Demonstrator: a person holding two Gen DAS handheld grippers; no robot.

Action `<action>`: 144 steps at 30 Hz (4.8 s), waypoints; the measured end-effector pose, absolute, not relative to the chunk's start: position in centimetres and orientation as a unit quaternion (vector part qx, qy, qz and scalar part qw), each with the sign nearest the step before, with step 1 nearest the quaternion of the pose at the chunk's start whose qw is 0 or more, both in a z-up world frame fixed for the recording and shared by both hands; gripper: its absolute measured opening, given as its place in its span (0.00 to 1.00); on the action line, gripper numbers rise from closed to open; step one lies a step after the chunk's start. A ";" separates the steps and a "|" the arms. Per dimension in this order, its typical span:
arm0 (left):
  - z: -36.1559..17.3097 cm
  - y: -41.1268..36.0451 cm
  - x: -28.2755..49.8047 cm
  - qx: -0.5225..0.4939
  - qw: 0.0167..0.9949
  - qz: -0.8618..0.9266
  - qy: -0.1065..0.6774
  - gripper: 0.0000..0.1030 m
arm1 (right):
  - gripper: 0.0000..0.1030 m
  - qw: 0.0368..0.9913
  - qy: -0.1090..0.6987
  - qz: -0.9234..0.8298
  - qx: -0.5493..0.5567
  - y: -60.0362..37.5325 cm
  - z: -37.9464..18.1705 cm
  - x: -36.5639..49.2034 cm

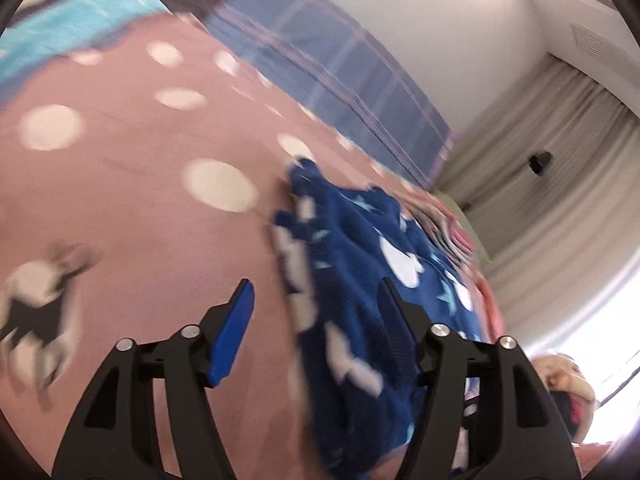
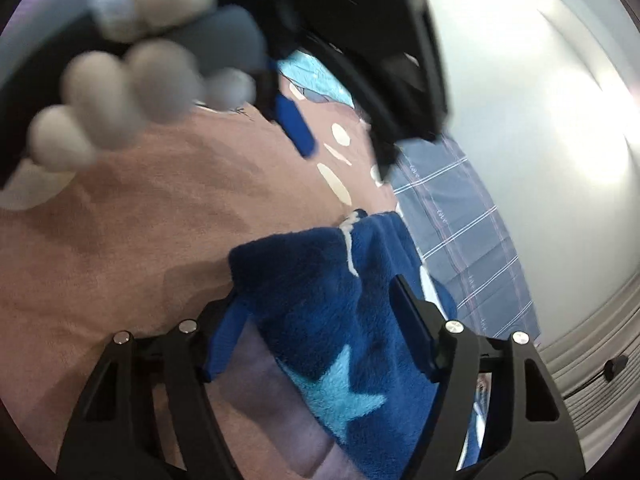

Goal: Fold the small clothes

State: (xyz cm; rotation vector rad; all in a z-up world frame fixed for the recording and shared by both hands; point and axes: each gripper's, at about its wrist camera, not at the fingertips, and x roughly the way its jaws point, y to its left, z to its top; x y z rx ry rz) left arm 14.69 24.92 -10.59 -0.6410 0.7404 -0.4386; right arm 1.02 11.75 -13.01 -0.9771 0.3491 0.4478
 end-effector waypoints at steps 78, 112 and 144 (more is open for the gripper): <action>-1.5 -12.0 20.4 0.048 0.879 -0.331 0.340 0.34 | 0.16 0.913 0.239 0.233 0.235 -32.5 -2.9 4.2; -6.7 -17.8 19.8 0.262 0.849 -0.331 0.319 0.36 | 0.34 0.886 0.329 0.131 0.300 -37.7 -9.1 2.6; -6.9 -19.0 20.4 0.277 0.837 -0.317 0.349 0.36 | 0.03 0.801 0.383 0.314 0.336 -24.7 -13.9 8.7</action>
